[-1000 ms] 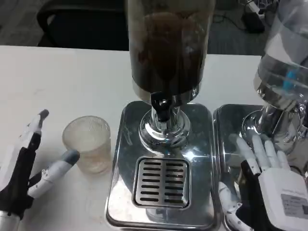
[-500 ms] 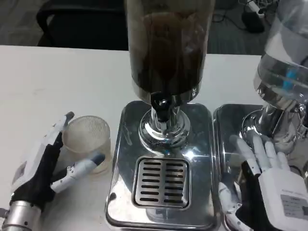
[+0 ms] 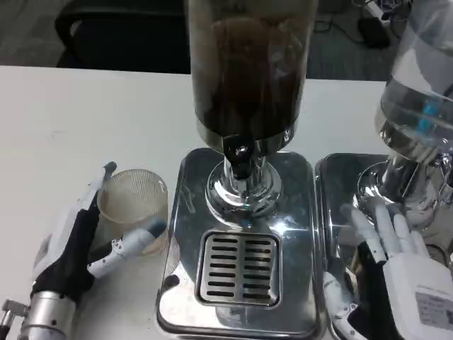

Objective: Grasp the cup under the faucet to collect the drink, then remove the cup.

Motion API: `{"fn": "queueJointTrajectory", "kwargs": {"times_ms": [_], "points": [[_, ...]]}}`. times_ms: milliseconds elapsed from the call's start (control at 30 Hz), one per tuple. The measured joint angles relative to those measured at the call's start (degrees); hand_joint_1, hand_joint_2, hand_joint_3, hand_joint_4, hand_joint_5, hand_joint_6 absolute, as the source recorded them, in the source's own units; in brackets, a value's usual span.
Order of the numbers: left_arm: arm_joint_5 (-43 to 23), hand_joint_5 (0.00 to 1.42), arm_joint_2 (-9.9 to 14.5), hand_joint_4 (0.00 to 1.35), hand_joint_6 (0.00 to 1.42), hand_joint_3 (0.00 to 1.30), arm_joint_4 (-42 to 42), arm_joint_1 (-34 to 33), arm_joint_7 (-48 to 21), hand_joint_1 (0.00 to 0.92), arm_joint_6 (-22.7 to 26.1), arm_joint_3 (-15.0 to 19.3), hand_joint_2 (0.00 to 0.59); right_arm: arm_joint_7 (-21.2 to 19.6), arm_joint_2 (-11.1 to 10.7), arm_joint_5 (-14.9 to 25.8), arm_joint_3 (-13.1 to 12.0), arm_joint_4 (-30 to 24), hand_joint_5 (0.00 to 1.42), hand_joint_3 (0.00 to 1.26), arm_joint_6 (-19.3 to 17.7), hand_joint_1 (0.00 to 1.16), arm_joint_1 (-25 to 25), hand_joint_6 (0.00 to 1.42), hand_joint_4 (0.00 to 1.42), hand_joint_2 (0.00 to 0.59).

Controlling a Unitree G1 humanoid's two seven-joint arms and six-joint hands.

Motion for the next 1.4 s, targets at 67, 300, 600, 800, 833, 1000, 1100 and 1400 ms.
{"fn": "queueJointTrajectory", "kwargs": {"times_ms": [67, 300, 600, 800, 833, 1000, 1100, 1400], "points": [[-0.27, 0.06, -0.28, 0.00, 0.04, 0.00, 0.22, -0.31, 0.01, 0.241, -0.35, -0.06, 0.031, 0.00, 0.04, -0.03, 0.02, -0.04, 0.00, 0.13, 0.11, 0.21, 0.27, 0.04, 0.00, 0.541], [0.82, 0.27, -0.20, 0.02, 0.31, 0.00, 0.24, -0.75, 1.88, 0.365, -0.55, -1.17, 0.061, 0.00, 0.34, -0.04, 0.10, -0.40, 0.00, 0.13, 0.29, 0.21, 1.05, 0.07, 0.00, 0.535], [3.04, 0.61, 1.52, 0.39, 0.71, 0.28, 0.14, -2.01, 4.71, 0.496, -0.58, -3.31, 0.070, 0.00, 0.47, -0.01, 0.38, -1.23, 0.00, 0.14, 0.29, 0.22, 1.46, 0.09, 0.00, 0.530], [4.07, 0.92, 1.71, 0.77, 0.96, 0.65, 0.02, -1.89, 8.08, 0.525, -0.36, -4.03, 0.062, 0.00, 0.48, 0.04, 0.37, -1.23, 0.00, 0.14, 0.29, 0.23, 1.44, 0.12, 0.00, 0.530], [4.17, 0.94, 1.71, 0.80, 0.98, 0.68, 0.01, -1.89, 9.21, 0.533, -0.31, -4.12, 0.061, 0.00, 0.49, 0.13, 0.36, -1.23, 0.00, 0.14, 0.29, 0.23, 1.45, 0.12, 0.00, 0.530], [5.40, 1.03, 1.74, 0.89, 1.08, 0.77, 0.01, -1.46, 12.56, 0.546, 0.32, -4.60, 0.046, 0.00, 0.52, 0.13, 0.35, -1.23, 0.00, 0.14, 0.29, 0.23, 1.45, 0.12, 0.00, 0.530], [5.81, 1.06, 1.73, 0.93, 1.10, 0.81, 0.02, -1.46, 13.32, 0.549, 0.38, -4.68, 0.043, 0.00, 0.54, 0.15, 0.34, -1.23, 0.00, 0.14, 0.29, 0.23, 1.48, 0.13, 0.00, 0.530], [7.41, 1.13, 1.60, 1.02, 1.17, 0.89, -0.11, -0.85, 16.74, 0.567, 0.46, -4.77, 0.021, 0.00, 0.55, 0.15, 0.33, -1.24, 0.00, 0.14, 0.29, 0.24, 1.52, 0.14, 0.00, 0.530]]}}
